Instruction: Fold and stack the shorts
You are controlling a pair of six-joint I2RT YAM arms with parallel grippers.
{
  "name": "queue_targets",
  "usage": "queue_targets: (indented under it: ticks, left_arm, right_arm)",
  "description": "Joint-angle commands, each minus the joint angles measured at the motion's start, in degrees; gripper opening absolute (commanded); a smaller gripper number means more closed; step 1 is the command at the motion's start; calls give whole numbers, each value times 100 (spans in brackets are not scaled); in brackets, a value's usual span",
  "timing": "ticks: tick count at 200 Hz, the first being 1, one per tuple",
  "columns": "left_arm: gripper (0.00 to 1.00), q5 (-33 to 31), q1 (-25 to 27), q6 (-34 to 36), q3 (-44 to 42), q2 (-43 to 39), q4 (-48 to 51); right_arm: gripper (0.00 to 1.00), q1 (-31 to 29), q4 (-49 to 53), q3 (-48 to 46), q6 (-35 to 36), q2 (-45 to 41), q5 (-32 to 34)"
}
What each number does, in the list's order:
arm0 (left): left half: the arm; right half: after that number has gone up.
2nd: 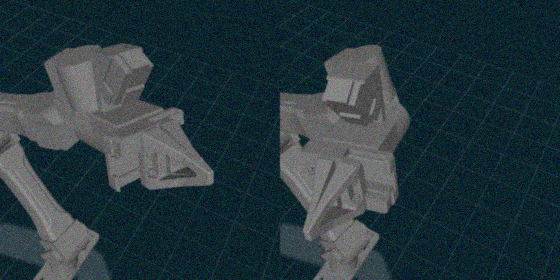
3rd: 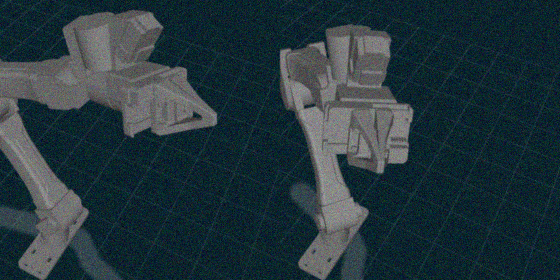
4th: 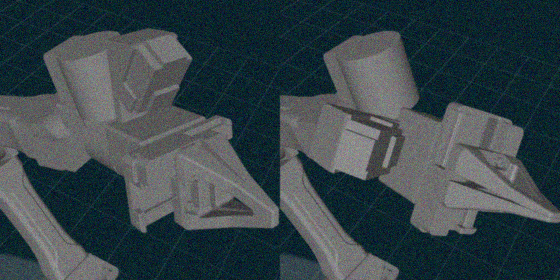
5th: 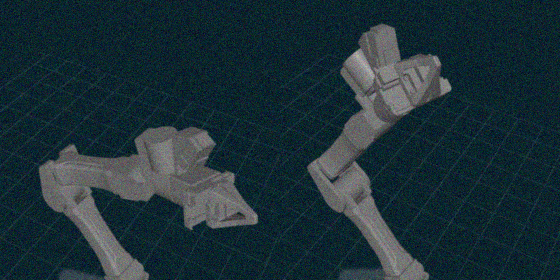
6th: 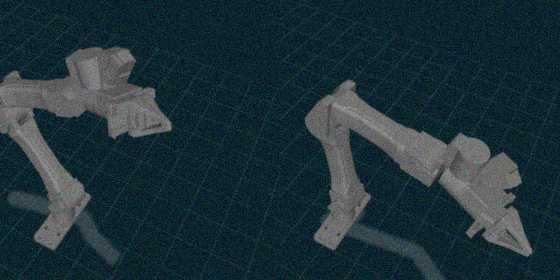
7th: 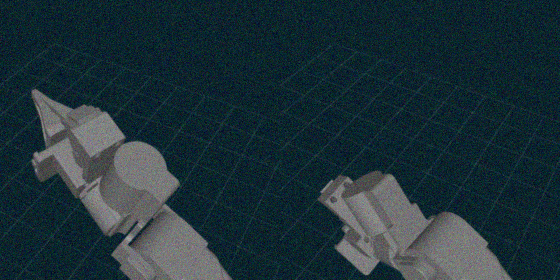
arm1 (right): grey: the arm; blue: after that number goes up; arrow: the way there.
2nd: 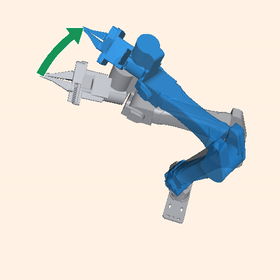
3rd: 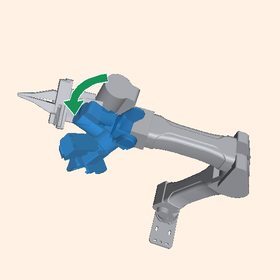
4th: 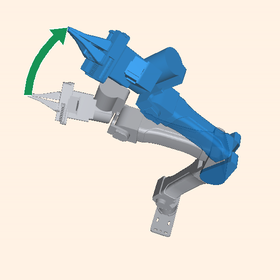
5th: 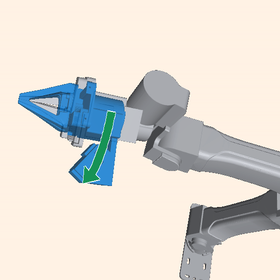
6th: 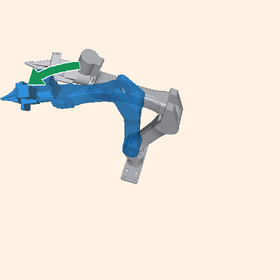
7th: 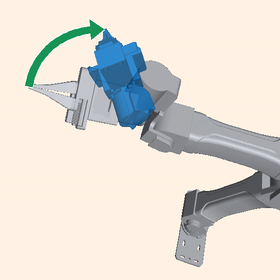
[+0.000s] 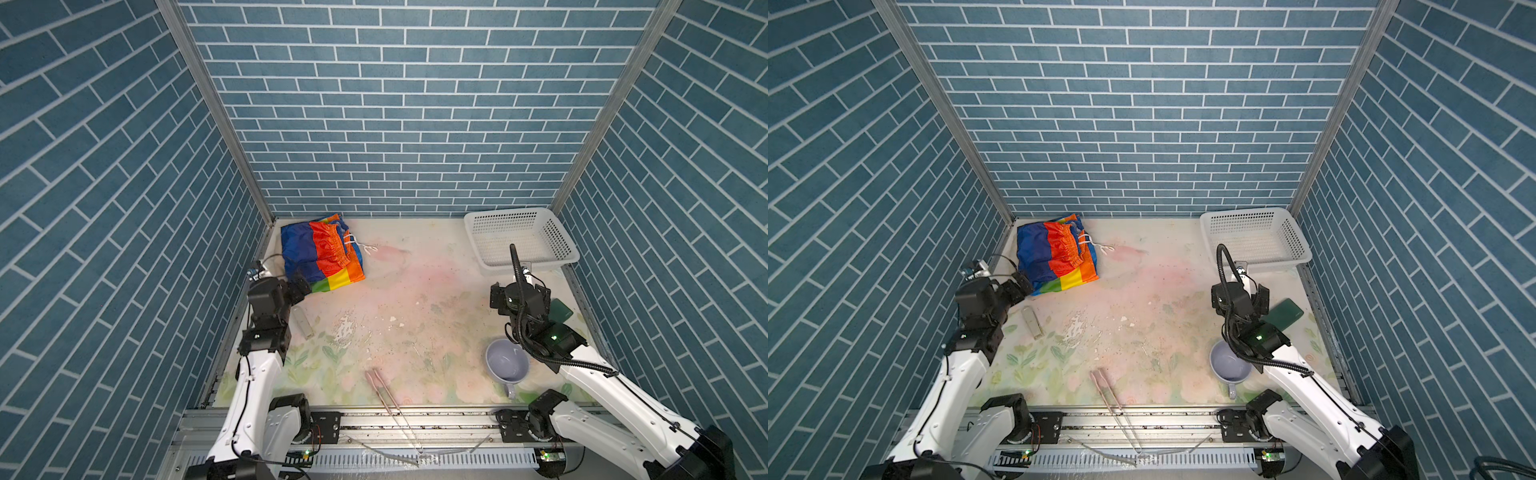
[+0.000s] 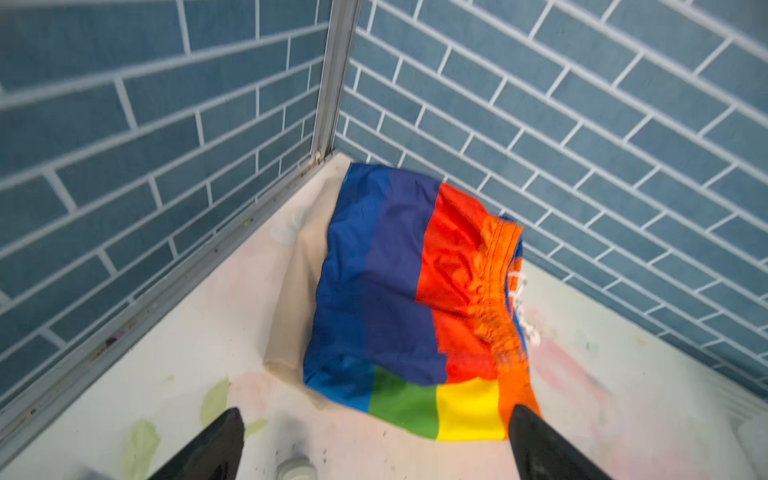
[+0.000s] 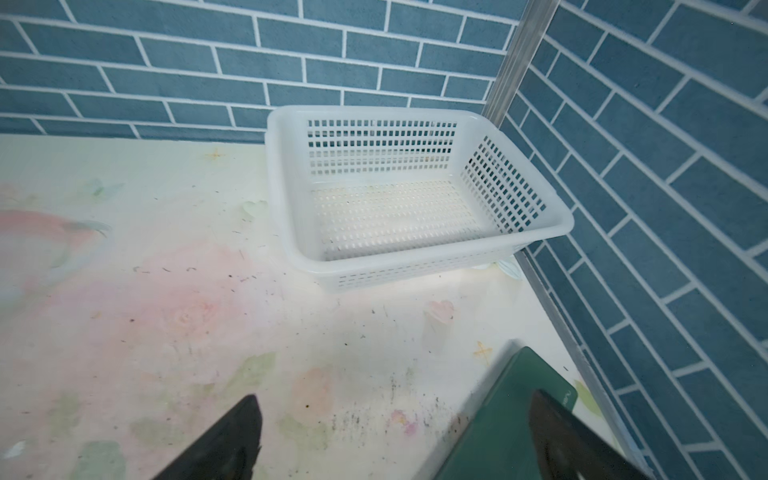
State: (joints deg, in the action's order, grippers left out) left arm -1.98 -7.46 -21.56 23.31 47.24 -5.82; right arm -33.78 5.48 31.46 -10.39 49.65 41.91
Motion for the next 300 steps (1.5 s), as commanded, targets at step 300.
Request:
queue_targets:
  ticks: [300]
  left_arm:
    - [100,832,349,2196,-452,4045,-5053]
  right_arm:
    - [99,3989,-5696,-930,736,3939,-5363]
